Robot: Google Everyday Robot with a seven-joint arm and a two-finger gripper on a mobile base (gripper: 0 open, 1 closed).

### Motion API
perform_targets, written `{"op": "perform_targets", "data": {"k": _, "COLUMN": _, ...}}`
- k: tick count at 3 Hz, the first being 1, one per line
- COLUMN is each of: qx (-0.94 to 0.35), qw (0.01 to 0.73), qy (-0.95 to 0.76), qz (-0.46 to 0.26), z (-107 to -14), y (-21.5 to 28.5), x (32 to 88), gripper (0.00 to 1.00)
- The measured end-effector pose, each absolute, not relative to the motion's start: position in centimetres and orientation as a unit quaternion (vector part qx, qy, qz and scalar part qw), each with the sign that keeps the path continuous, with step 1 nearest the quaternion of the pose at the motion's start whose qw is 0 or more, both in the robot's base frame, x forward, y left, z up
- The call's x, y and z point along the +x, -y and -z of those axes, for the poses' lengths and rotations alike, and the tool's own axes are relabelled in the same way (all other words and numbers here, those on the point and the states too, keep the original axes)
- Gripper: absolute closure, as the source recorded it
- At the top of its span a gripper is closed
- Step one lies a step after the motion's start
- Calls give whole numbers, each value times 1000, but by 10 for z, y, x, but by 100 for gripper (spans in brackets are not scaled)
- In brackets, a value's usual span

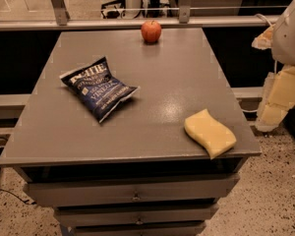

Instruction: Move sponge near apple

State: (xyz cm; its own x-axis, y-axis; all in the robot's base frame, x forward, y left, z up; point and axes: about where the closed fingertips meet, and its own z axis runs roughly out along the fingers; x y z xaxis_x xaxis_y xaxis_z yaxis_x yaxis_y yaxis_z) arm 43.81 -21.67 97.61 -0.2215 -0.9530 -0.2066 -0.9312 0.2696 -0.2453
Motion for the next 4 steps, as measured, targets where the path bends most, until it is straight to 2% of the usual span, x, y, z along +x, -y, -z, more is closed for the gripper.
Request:
{"op": "perform_targets", "data": {"k": 2, "qx": -596, "qw": 171, "qy": -785, "qz": 26, "z": -963, "y": 210, "x": 443, "gripper": 0}}
{"op": "perform_targets", "data": {"k": 4, "qx": -549, "qw": 187, "qy": -814, "qz": -28, "z": -908, "y": 196, "x": 459, "gripper": 0}}
